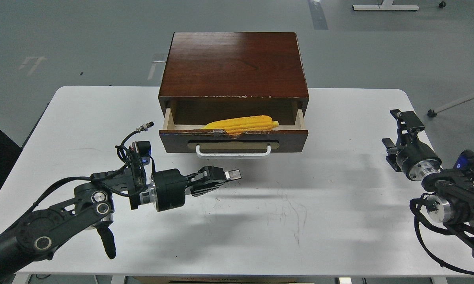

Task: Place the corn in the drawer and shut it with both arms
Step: 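Bring the left gripper down to the front of the open drawer, then push the drawer front with the left gripper away from the robot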

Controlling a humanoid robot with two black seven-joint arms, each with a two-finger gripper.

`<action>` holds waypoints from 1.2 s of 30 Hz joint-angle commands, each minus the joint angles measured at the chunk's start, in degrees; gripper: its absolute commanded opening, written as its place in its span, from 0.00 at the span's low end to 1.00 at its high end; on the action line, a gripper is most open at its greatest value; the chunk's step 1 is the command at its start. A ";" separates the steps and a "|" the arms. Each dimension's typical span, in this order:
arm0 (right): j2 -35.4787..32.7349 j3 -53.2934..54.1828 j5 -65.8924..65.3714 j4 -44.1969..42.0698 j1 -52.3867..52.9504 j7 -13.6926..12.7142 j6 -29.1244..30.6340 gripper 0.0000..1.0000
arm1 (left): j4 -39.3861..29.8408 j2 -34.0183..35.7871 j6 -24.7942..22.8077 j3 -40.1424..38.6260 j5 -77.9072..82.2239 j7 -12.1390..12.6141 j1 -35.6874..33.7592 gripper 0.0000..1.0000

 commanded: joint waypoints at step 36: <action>0.44 0.01 0.00 0.23 -1.18 0.00 -0.01 1.00 | 7.88 -4.12 5.14 -3.29 -7.70 2.64 -1.32 0.00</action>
